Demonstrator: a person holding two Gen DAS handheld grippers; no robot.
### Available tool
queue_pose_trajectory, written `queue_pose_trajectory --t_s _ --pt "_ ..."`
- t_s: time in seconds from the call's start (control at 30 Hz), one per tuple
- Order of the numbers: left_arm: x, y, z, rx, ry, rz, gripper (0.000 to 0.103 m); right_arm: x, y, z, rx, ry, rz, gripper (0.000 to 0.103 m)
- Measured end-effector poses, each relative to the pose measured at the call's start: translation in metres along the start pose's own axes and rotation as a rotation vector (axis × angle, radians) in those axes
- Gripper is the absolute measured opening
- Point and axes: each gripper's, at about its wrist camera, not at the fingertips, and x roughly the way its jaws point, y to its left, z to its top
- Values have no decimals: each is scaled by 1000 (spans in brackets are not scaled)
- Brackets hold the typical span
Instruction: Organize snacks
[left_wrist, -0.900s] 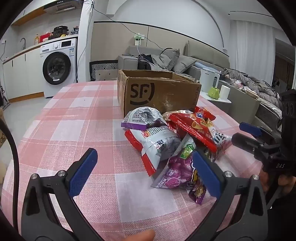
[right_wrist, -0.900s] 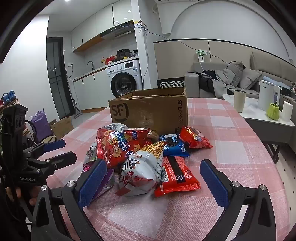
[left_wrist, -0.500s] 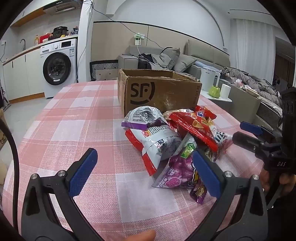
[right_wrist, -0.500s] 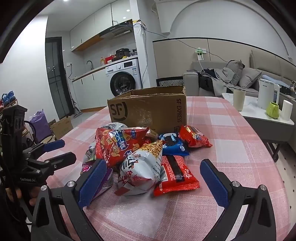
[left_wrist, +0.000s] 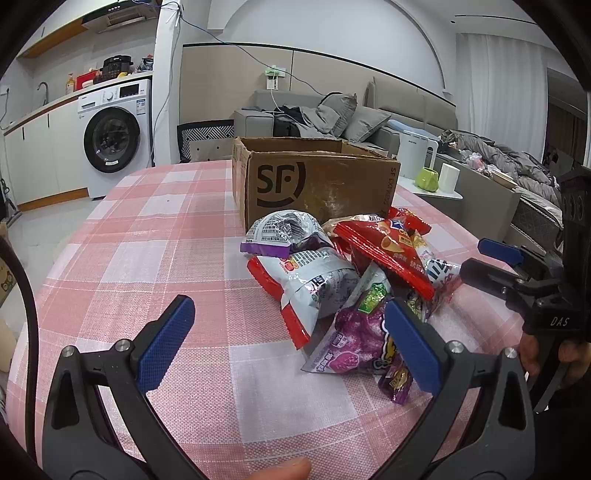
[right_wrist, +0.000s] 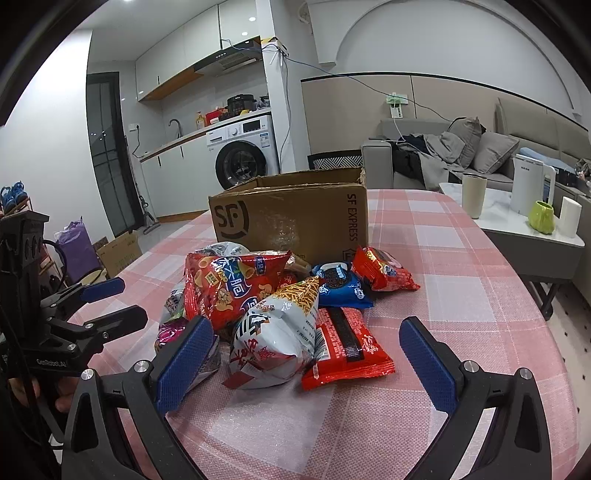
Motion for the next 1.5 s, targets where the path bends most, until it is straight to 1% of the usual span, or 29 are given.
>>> queue_pose_trajectory --t_s 1.5 --pt "-3 -2 1 13 2 6 102 2 -1 -5 -6 11 3 103"
